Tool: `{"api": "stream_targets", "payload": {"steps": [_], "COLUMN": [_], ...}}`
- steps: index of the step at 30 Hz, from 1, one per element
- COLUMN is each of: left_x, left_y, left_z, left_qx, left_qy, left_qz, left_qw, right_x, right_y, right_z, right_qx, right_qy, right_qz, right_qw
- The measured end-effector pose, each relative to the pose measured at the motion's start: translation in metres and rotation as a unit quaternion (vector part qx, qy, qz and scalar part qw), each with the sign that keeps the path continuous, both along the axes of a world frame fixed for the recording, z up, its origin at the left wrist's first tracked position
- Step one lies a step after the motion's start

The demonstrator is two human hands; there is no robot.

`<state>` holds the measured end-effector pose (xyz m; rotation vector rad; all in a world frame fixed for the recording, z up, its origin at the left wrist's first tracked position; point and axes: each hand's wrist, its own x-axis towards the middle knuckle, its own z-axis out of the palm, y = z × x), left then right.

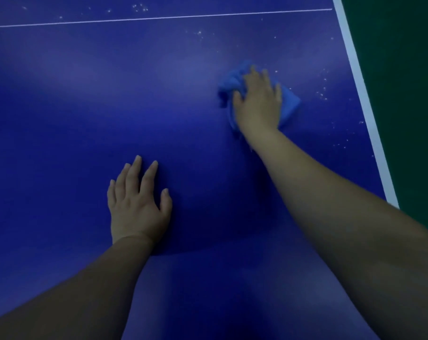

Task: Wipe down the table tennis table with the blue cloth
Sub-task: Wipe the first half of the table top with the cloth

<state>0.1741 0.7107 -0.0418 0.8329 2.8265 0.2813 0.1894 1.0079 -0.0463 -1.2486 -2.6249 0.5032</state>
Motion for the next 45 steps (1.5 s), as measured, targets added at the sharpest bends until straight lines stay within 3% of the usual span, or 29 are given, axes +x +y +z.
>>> {"api": "stream_targets", "payload": {"steps": [3,4,6,9,11,13,16,18,20,22,24,27,30,32,34,37,41,45], "left_x": [-0.001,-0.001,-0.001,-0.001,-0.001,-0.001,-0.001,-0.001,-0.001,0.000,0.000,-0.001,0.000,0.000,0.000,0.000,0.000,-0.001], "left_y": [0.000,0.000,0.000,0.000,0.001,0.001,0.002,0.002,0.002,0.002,0.002,0.002,0.002,0.002,0.002,0.002,0.001,0.001], "left_z": [0.001,0.000,0.000,0.000,0.000,-0.001,-0.001,0.000,0.000,0.000,-0.001,-0.002,-0.001,0.000,0.001,0.000,-0.001,-0.001], "left_qx": [-0.002,-0.004,-0.002,0.000,0.001,0.000,-0.005,-0.003,-0.002,-0.002,0.001,0.000,-0.002,-0.003,-0.001,-0.003,-0.005,-0.008], "left_qy": [-0.006,-0.007,-0.006,-0.002,-0.003,-0.004,-0.003,-0.004,-0.004,-0.001,0.002,0.004,0.002,-0.001,-0.001,0.001,0.002,0.000], "left_qz": [-0.001,-0.001,-0.002,-0.004,-0.003,-0.003,-0.003,-0.001,0.002,0.002,0.002,0.001,0.002,0.003,0.004,0.001,0.000,0.001], "left_qw": [1.000,1.000,1.000,1.000,1.000,1.000,1.000,1.000,1.000,1.000,1.000,1.000,1.000,1.000,1.000,1.000,1.000,1.000], "right_x": [0.025,0.024,0.009,-0.022,-0.024,0.001,0.043,0.050,0.045,0.035,0.033,0.065,0.106,0.115,0.116,0.116,0.147,0.174], "right_y": [-0.029,-0.045,-0.063,-0.035,0.002,0.027,0.002,-0.040,-0.059,-0.040,-0.004,0.031,0.003,-0.037,-0.058,-0.022,0.034,-0.015], "right_z": [-0.007,-0.008,-0.007,0.002,0.004,0.001,-0.003,-0.006,-0.008,-0.002,0.003,0.001,-0.002,-0.005,-0.008,-0.003,0.001,-0.004], "right_qx": [-0.001,0.004,0.006,0.000,0.004,-0.004,-0.012,0.002,-0.001,-0.004,-0.005,-0.015,-0.015,0.000,0.008,-0.007,-0.009,0.008], "right_qy": [0.024,0.024,0.015,0.002,-0.013,0.004,0.049,0.047,0.032,0.016,0.005,0.027,0.067,0.062,0.051,0.037,0.047,0.078], "right_qz": [-0.129,-0.108,0.024,0.162,0.106,-0.026,-0.200,-0.157,-0.038,0.048,0.066,-0.059,-0.232,-0.214,-0.099,-0.008,-0.123,-0.270], "right_qw": [0.991,0.994,1.000,0.987,0.994,1.000,0.978,0.986,0.999,0.999,0.998,0.998,0.970,0.975,0.994,0.999,0.991,0.960]}}
